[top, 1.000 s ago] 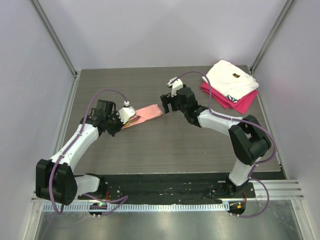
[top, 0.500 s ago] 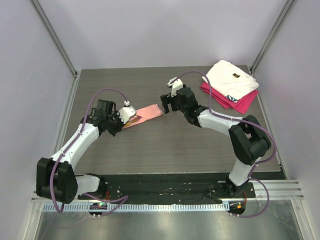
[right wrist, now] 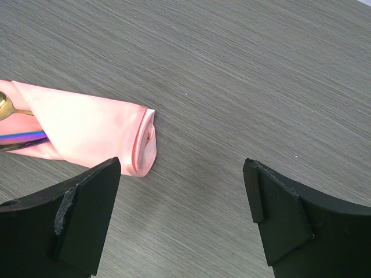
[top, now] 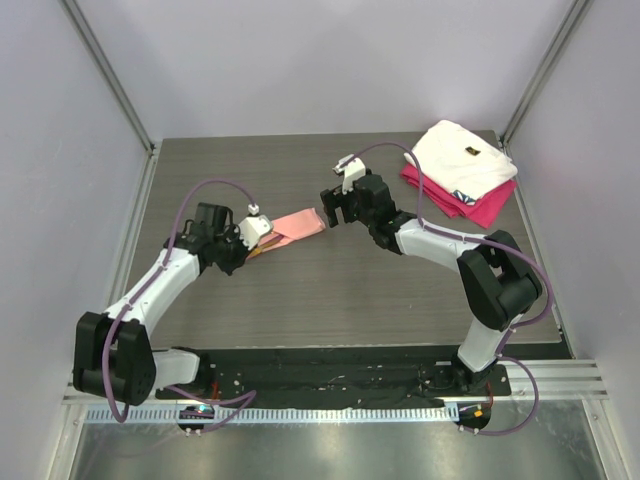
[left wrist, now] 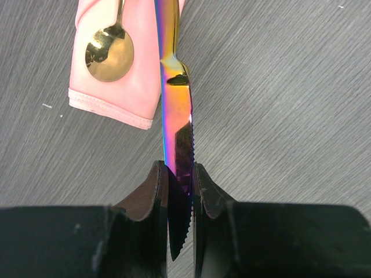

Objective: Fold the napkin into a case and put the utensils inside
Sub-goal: Move the smaller rectangle folded napkin to the center of the board.

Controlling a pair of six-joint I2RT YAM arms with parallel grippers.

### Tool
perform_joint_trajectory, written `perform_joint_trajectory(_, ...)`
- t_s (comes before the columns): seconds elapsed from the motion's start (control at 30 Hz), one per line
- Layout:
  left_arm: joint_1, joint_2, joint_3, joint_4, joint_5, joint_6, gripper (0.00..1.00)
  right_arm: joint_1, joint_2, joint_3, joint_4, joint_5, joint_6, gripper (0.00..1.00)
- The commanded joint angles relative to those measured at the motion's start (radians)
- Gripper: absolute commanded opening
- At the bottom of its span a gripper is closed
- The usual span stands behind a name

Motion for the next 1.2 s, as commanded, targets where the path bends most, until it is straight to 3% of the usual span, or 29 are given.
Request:
perform_joint_trajectory(0.0, 0.004, -0.019, -0.006, 0.069, 0.030, -0.016, 0.00, 0.002, -0.038, 0.000, 0.045, -0.006, -0.005, 0.95)
perform_joint_trajectory(0.27, 0.006, -0.068, 0.013, 0.010, 0.000, -0.031, 0.00, 0.005, -0.038, 0.014, 0.037, 0.023, 0.041, 0.95)
perform_joint_trajectory(0.43, 0.006, -0.240, -0.024, -0.030, 0.016, -0.060, 0.00, 0.032, -0.027, 0.116, -0.107, 0.009, 0.244, 1.00)
perform_joint_trajectory(0.57, 0.004, -0.407, -0.090, -0.041, 0.001, -0.050, 0.00, 0.074, -0.050, 0.174, -0.179, 0.005, 0.232, 1.00)
perform_joint_trajectory(0.67, -0.009, -0.493, -0.118, -0.058, 0.004, -0.030, 0.00, 0.066, -0.021, 0.223, -0.208, -0.072, 0.351, 1.00)
perform_joint_trajectory(0.7, -0.016, -0.508, -0.119, -0.028, -0.019, -0.052, 0.00, 0.060, -0.006, 0.239, -0.228, -0.177, 0.369, 1.00)
perform_joint_trajectory(0.77, -0.013, -0.554, -0.113, 0.014, -0.097, -0.120, 0.00, 0.056, 0.043, 0.277, -0.259, -0.204, 0.419, 1.00)
perform_joint_trajectory(0.87, -0.013, -0.571, -0.069, 0.034, -0.210, -0.284, 0.00, 0.059, 0.081, 0.226, -0.186, -0.256, 0.533, 0.86)
perform_joint_trajectory(1.03, -0.013, -0.596, -0.006, -0.004, -0.425, -0.573, 0.00, 0.075, 0.169, 0.199, -0.006, -0.349, 0.690, 0.25)
perform_joint_trajectory(1.17, -0.013, -0.588, 0.031, 0.003, -0.490, -0.667, 0.00, 0.127, 0.250, 0.257, -0.033, -0.345, 0.660, 0.13)
